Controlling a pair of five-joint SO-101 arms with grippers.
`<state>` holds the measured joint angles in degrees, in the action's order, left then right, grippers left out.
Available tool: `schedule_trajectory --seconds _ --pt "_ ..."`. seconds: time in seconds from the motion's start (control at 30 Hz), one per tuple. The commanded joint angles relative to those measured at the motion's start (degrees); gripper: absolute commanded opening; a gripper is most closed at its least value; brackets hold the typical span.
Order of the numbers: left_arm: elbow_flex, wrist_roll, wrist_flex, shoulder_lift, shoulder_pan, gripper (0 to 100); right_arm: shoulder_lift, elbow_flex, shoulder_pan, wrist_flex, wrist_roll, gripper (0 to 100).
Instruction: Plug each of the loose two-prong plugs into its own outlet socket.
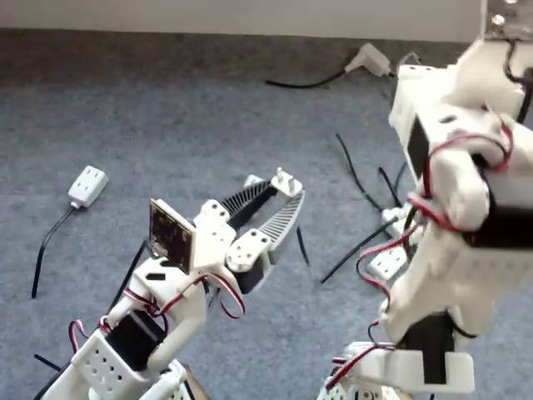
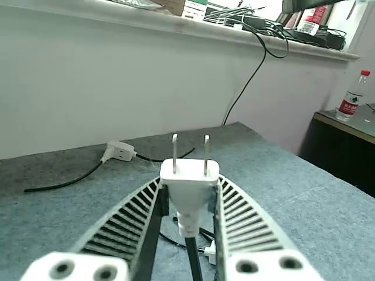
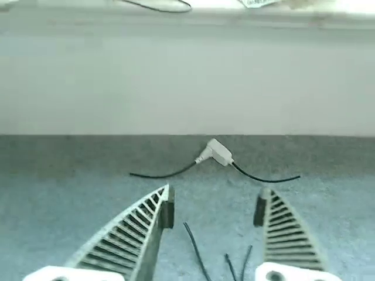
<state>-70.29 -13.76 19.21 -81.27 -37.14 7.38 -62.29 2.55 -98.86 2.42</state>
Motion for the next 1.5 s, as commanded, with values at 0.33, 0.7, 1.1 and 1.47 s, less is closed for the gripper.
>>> schedule_trajectory --seconds 0.33,0.7,1.1,1.47 --pt "-8.5 -0.8 -16.6 -0.8 -1.1 1 18.0 0.8 22.9 -2.3 -4.0 2.6" --pt "-8.6 -0.9 -16.5 -0.8 -1.3 1 33.5 50.9 39.8 6.1 -3.6 1.5" --pt "-8.9 -0.9 -16.4 -0.9 -1.3 1 50.2 89.3 35.2 32.1 2.5 0.6" --pt "-8.9 -0.9 -16.4 -0.9 -1.3 1 54.4 95.9 22.7 40.7 16.0 0.6"
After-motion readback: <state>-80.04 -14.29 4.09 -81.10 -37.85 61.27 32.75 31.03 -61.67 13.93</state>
